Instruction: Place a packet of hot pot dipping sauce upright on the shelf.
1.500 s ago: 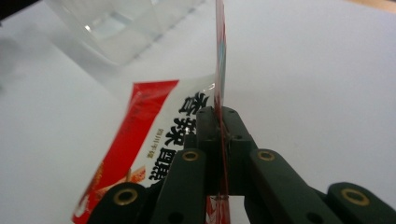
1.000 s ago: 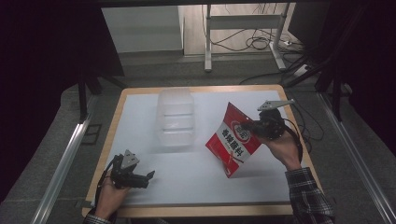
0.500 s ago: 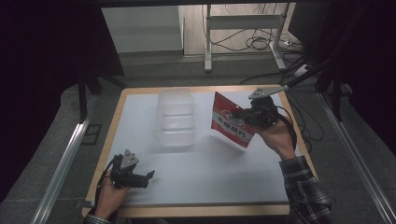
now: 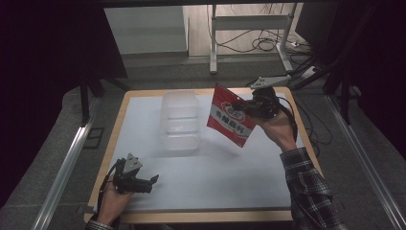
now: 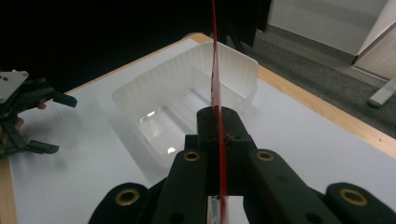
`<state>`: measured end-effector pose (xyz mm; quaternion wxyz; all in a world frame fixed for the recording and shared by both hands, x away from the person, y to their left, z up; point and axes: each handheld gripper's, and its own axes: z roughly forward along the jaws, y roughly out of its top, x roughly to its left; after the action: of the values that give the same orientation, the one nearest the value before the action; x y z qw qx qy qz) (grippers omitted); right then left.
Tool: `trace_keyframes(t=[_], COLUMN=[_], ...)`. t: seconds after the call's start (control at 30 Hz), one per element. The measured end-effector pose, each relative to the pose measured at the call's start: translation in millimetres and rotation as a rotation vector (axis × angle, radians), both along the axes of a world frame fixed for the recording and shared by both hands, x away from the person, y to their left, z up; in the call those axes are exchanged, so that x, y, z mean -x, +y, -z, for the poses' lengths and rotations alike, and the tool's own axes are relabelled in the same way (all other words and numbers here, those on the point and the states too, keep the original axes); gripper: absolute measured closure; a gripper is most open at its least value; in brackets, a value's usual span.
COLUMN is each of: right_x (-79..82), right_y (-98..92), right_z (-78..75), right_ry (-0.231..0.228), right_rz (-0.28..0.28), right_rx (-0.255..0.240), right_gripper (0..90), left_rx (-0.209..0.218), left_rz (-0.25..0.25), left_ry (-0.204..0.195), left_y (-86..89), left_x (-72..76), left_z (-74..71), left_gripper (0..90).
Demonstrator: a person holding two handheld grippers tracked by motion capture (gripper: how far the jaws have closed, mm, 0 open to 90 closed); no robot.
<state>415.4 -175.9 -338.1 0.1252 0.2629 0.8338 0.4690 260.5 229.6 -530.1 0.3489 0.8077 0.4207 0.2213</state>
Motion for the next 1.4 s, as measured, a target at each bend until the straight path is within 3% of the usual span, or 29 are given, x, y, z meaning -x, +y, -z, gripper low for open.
trace_keyframes(t=[0.13, 0.47, 0.8, 1.0, 1.4], right_x=[-7.2, -28.1, -46.1, -53.5, -70.4], right_y=[6.1, 17.1, 32.8, 43.5, 75.0], right_z=[-3.9, -10.9, -10.9, -12.6, -13.6], right_ry=[-0.015, -0.001, 0.015, 0.013, -0.004], right_rz=[-0.001, -0.014, -0.039, -0.053, -0.085], right_rx=[0.011, -0.023, -0.045, -0.043, -0.054], right_gripper=[87.9, 87.8, 87.8, 87.9, 87.9], left_rx=[0.017, 0.079, 0.074, 0.058, 0.090], left_rz=[0.008, 0.035, 0.041, 0.062, 0.085], left_ry=[-0.003, -0.011, -0.022, -0.008, -0.025], left_y=[0.0, 1.9, 0.9, -2.3, -2.6], left_x=[0.7, 1.7, 2.4, 2.1, 3.7], left_z=[-1.2, -4.2, -4.8, -3.2, -5.6], left_gripper=[0.0, 0.0, 0.0, 0.0, 0.0])
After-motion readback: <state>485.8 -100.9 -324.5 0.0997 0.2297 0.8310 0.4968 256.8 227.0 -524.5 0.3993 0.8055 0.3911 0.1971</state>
